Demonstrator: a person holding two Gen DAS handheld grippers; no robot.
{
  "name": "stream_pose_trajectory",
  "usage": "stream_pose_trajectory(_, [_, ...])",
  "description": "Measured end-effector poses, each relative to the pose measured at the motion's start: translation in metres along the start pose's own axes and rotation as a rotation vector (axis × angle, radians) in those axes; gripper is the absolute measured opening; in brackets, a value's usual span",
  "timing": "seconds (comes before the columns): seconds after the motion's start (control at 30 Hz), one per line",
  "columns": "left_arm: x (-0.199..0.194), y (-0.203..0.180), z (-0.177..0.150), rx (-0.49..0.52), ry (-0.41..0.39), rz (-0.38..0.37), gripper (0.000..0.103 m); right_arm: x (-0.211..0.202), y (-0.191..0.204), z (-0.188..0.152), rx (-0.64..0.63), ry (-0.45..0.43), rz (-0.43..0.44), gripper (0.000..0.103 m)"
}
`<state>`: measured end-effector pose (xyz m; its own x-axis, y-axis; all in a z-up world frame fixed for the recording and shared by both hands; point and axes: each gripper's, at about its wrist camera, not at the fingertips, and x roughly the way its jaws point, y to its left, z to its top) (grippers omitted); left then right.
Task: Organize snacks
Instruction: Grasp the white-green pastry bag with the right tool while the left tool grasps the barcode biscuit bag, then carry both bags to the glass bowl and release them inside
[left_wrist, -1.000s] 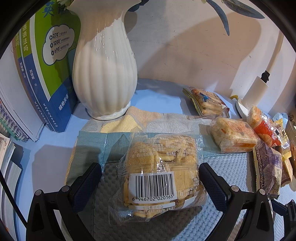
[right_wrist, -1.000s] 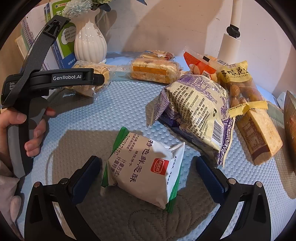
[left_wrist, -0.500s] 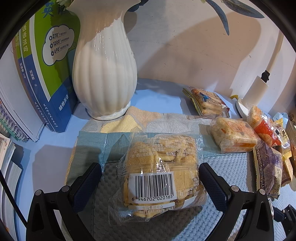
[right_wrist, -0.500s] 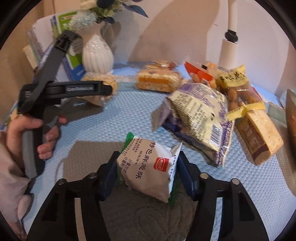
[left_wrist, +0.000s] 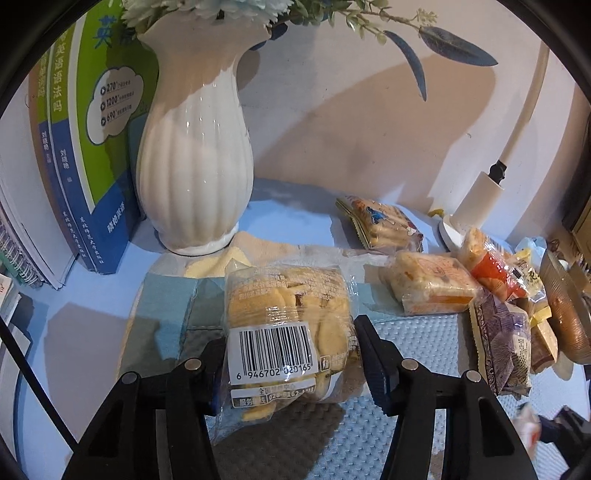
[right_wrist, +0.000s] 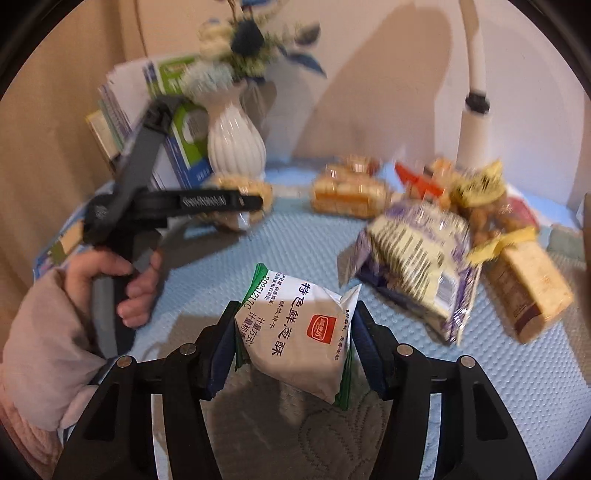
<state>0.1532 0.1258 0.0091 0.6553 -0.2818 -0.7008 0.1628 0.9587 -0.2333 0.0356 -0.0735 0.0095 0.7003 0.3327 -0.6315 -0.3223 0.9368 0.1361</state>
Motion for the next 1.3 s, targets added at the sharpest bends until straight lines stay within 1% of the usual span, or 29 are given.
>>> stream_pose_trajectory(0.07, [-0.002, 0.002, 0.000, -0.006, -0.002, -0.004, 0.056, -0.007, 0.004, -0.001, -0.018, -0.028, -0.006, 0.058])
stream_pose_trajectory(0.23, [-0.004, 0.006, 0.000, -0.024, -0.003, -0.011, 0.056, -0.004, 0.006, -0.001, -0.032, -0.011, 0.012, 0.058])
stream_pose_trajectory(0.33, [-0.003, 0.007, 0.000, -0.035, 0.000, -0.006, 0.056, -0.011, 0.004, -0.001, -0.022, -0.044, 0.026, 0.058])
stream_pose_trajectory(0.43, [-0.004, 0.005, 0.000, -0.036, -0.007, -0.008, 0.056, -0.012, 0.004, -0.001, -0.013, -0.058, 0.027, 0.058])
stream_pose_trajectory(0.6, [-0.012, 0.007, 0.000, -0.039, -0.041, -0.011, 0.055, -0.019, -0.003, -0.001, 0.022, -0.096, 0.046, 0.058])
stream_pose_trajectory(0.67, [-0.016, 0.009, -0.001, -0.050, -0.062, -0.009, 0.055, -0.023, -0.008, 0.000, 0.044, -0.116, 0.068, 0.058])
stream_pose_trajectory(0.73, [-0.021, 0.009, -0.002, -0.060, -0.078, 0.010, 0.055, -0.027, -0.015, 0.001, 0.079, -0.119, 0.097, 0.058])
stream_pose_trajectory(0.8, [-0.026, 0.007, -0.006, -0.071, -0.073, 0.025, 0.054, -0.031, -0.022, 0.004, 0.102, -0.113, 0.118, 0.058])
stream_pose_trajectory(0.87, [-0.030, 0.003, -0.013, -0.097, -0.057, 0.007, 0.054, -0.042, -0.028, 0.010, 0.099, -0.119, 0.112, 0.058])
stream_pose_trajectory(0.9, [-0.031, -0.001, -0.016, -0.101, -0.052, 0.000, 0.054, -0.048, -0.031, 0.013, 0.095, -0.129, 0.102, 0.058])
stream_pose_trajectory(1.0, [-0.037, -0.021, -0.020, -0.078, -0.053, 0.029, 0.054, -0.070, -0.046, 0.025, 0.102, -0.165, 0.108, 0.058])
stream_pose_trajectory(1.07, [-0.042, -0.035, -0.015, -0.081, -0.054, -0.001, 0.054, -0.079, -0.056, 0.031, 0.107, -0.181, 0.101, 0.058])
stream_pose_trajectory(1.13, [-0.046, -0.056, -0.005, -0.063, -0.059, -0.030, 0.054, -0.089, -0.068, 0.039, 0.102, -0.195, 0.077, 0.058])
stream_pose_trajectory(1.23, [-0.052, -0.098, 0.014, 0.007, -0.078, -0.051, 0.054, -0.101, -0.091, 0.055, 0.108, -0.203, 0.038, 0.058])
stream_pose_trajectory(1.3, [-0.055, -0.131, 0.027, 0.048, -0.087, -0.093, 0.054, -0.111, -0.109, 0.064, 0.120, -0.217, 0.014, 0.058])
